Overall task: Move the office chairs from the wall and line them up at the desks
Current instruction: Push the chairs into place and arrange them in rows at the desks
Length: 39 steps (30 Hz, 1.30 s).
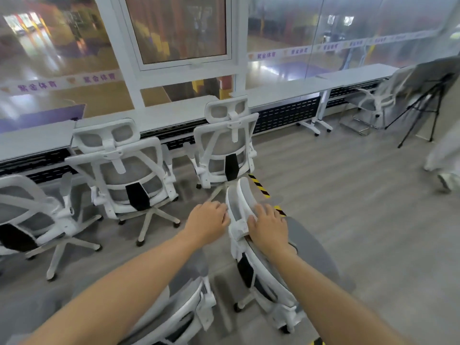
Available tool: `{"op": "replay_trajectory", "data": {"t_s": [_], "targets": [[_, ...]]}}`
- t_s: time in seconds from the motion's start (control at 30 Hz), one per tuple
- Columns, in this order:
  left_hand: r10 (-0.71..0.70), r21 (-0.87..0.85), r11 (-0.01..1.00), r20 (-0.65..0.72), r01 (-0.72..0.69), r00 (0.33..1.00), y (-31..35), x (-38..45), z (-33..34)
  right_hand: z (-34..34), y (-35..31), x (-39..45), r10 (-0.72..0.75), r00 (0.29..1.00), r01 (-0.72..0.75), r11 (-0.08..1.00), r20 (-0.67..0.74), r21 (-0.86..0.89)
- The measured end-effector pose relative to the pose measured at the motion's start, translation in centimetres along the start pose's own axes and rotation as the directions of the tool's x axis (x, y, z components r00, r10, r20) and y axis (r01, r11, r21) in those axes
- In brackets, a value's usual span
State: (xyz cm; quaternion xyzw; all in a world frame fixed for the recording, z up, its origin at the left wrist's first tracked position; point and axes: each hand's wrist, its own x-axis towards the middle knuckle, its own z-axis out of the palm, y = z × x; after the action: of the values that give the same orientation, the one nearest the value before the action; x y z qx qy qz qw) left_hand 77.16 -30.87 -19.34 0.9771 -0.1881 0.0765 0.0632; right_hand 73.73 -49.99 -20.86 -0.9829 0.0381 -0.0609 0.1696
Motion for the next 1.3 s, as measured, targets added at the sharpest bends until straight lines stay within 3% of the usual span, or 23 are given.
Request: {"op": "replay_trajectory", "data": {"t_s": [0.2, 0.3, 0.4, 0.5, 0.6, 0.73, 0.87, 1.03, 1.3], "targets": [[0.323, -0.042, 0.946, 0.002, -0.322, 0.947, 1.4, 8.6, 1.4, 1.8, 0.8, 1.2, 0.162, 0.985, -0.163, 0.986, -0.056, -0.018], [0.403, -0.019, 0.914, 0.173, -0.406, 0.899, 1.5, 13.6, 4.2, 2.4, 1.2, 1.5, 0.133, 0.989, -0.141, 0.978, -0.063, -0.154], [0.432, -0.004, 0.884, 0.393, -0.468, 0.812, 1.8, 17.4, 6.2, 2.6, 1.9, 2.4, 0.196, 0.965, -0.223, 0.964, -0.174, -0.148], [0.492, -0.009, 0.847, 0.394, -0.532, 0.776, 2.4, 18.5, 6.5, 3.2, 2.7, 3.1, 0.171, 0.951, -0.225, 0.955, -0.259, -0.192], [0.457, 0.001, 0.875, 0.329, -0.484, 0.826, 1.3, 18.7, 8.0, 3.3, 3.0, 3.4, 0.109, 0.957, -0.167, 0.965, -0.270, -0.202], [0.348, -0.011, 0.929, 0.363, -0.369, 0.865, 1.0, 18.8, 8.7, 3.3, 4.1, 4.0, 0.073, 0.965, -0.121, 0.976, -0.251, -0.181], [0.390, -0.036, 0.918, 0.276, -0.396, 0.878, 4.2, 17.6, 5.9, 2.3, 6.5, 4.5, 0.020, 0.969, -0.066, 0.982, -0.245, -0.178], [0.289, 0.007, 0.954, 0.238, -0.300, 0.927, 7.7, 17.4, 5.5, 0.6, 11.8, 6.4, -0.064, 0.976, 0.028, 0.984, -0.209, -0.175], [0.045, 0.066, 0.996, 0.146, -0.055, 0.988, 16.7, 18.0, 7.2, -3.7, 22.7, 10.8, -0.278, 0.960, 0.275, 0.953, -0.010, -0.126]]}}
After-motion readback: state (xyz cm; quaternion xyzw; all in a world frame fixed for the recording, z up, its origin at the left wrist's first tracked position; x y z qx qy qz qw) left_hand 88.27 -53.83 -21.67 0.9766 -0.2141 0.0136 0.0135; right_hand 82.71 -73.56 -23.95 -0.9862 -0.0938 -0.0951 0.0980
